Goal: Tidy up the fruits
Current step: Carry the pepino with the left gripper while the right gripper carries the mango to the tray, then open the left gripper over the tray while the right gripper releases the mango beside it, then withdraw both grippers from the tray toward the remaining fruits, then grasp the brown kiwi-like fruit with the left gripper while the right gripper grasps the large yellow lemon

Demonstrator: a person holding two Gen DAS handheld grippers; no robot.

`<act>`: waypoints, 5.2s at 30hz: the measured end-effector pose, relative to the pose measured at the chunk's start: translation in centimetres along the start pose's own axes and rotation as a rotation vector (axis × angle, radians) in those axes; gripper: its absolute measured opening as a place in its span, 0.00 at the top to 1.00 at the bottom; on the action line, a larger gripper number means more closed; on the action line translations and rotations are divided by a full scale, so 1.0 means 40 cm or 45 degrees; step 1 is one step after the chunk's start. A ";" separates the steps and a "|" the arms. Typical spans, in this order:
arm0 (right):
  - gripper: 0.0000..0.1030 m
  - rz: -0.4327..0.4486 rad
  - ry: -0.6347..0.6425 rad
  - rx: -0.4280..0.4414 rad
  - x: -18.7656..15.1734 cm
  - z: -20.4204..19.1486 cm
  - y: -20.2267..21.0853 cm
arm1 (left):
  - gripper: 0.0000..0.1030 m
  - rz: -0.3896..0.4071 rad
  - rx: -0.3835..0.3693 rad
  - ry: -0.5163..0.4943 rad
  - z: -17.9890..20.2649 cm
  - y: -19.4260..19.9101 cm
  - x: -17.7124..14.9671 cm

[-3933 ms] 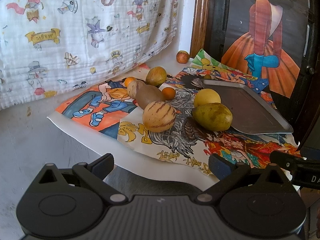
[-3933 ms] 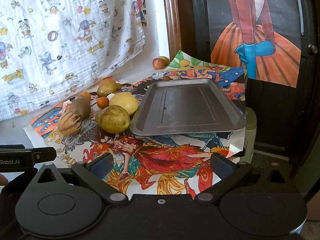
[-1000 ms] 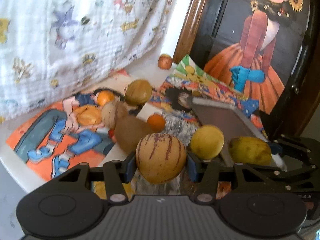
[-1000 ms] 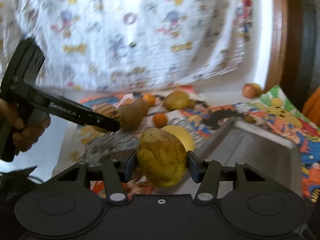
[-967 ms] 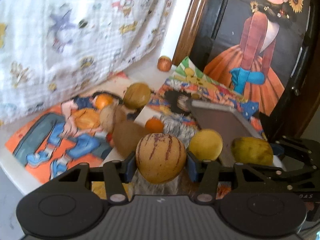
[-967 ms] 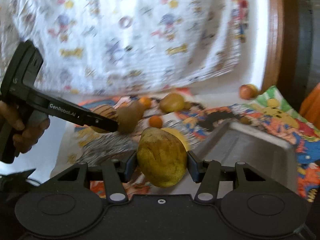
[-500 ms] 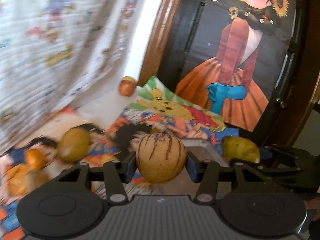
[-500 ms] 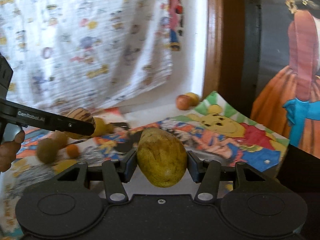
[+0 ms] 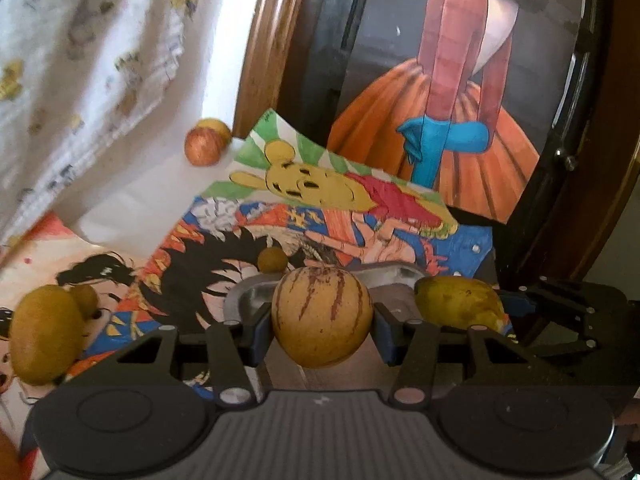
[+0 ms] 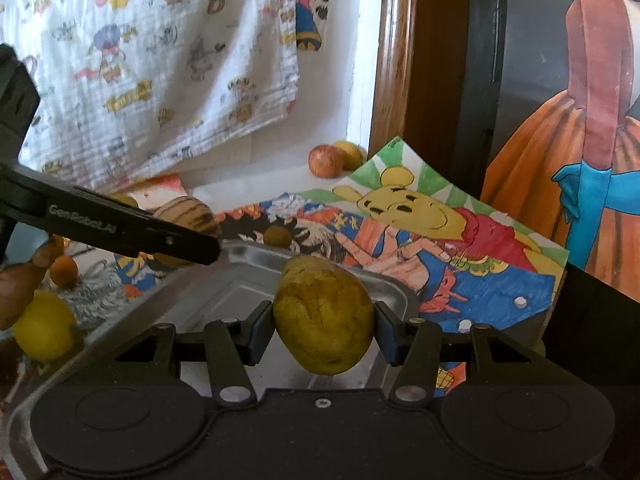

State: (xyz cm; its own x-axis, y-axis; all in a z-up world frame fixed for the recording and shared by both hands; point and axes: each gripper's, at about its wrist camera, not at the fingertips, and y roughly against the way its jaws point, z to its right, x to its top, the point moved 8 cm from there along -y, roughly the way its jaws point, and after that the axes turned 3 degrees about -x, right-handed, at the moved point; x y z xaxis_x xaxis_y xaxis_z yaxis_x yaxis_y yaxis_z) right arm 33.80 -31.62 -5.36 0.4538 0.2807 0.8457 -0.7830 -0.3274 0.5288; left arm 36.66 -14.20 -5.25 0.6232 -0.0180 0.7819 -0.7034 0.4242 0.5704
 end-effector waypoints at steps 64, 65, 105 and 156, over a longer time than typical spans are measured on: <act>0.01 0.166 -0.084 -0.034 -0.034 -0.178 0.464 | 0.00 0.242 0.286 -0.006 0.080 0.487 -0.211; 0.01 0.164 -0.089 -0.033 -0.040 -0.184 0.472 | 0.00 0.243 0.291 -0.012 0.082 0.496 -0.221; 0.01 -0.116 -0.057 0.068 -0.096 -0.469 0.438 | 0.00 -0.007 0.543 0.153 -0.149 0.623 -0.403; 0.25 -0.113 0.328 0.258 -0.045 -0.535 0.038 | 0.17 0.037 0.417 0.332 -0.305 0.372 -0.262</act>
State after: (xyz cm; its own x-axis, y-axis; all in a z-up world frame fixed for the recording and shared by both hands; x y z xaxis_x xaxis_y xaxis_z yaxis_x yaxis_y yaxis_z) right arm 22.68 -13.31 -7.61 0.3740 0.5264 0.7636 -0.6328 -0.4571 0.6250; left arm 23.81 3.36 -8.04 0.6375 0.2377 0.7329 -0.7673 0.1101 0.6318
